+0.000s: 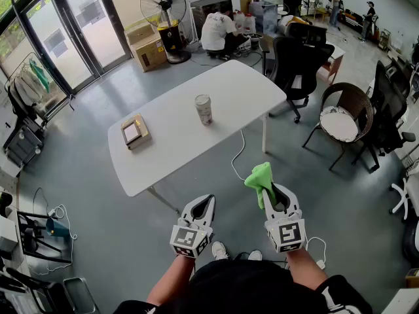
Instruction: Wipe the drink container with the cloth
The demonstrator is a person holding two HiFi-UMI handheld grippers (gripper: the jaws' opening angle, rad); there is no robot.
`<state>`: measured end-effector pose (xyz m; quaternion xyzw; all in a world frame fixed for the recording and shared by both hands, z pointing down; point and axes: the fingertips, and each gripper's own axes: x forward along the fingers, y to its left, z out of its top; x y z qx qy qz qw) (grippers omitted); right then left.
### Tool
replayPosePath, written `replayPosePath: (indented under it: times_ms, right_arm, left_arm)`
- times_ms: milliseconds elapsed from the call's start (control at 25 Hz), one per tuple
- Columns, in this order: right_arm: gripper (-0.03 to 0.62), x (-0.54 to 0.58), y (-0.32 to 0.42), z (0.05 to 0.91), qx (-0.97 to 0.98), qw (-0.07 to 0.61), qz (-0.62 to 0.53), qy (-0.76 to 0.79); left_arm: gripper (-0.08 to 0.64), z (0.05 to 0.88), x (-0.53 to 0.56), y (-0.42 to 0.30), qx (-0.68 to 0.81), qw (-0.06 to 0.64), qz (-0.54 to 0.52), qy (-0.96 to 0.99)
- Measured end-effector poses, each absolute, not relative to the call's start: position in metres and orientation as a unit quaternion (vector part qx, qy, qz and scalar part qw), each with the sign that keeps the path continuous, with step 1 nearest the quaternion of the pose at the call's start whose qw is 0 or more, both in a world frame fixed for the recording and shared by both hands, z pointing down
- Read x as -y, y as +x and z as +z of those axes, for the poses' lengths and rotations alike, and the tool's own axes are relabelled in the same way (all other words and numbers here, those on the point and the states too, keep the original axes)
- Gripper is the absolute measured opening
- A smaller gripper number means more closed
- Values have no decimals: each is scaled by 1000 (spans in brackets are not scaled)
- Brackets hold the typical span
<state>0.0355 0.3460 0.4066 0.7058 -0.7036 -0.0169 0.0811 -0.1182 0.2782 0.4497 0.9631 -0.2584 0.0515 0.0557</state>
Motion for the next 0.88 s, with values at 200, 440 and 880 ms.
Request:
replayPosePath:
  times_ms: [200, 440, 880]
  right_arm:
    - [74, -353, 44, 414, 698, 87, -10, 711]
    - [74, -357, 37, 413, 700, 85, -11, 709]
    - [83, -343, 35, 407, 701, 52, -7, 711]
  left_arm:
    - [14, 447, -284, -115, 263, 42, 56, 962]
    - [14, 454, -289, -117, 261, 48, 61, 962]
    - [14, 458, -273, -108, 228, 41, 65, 971]
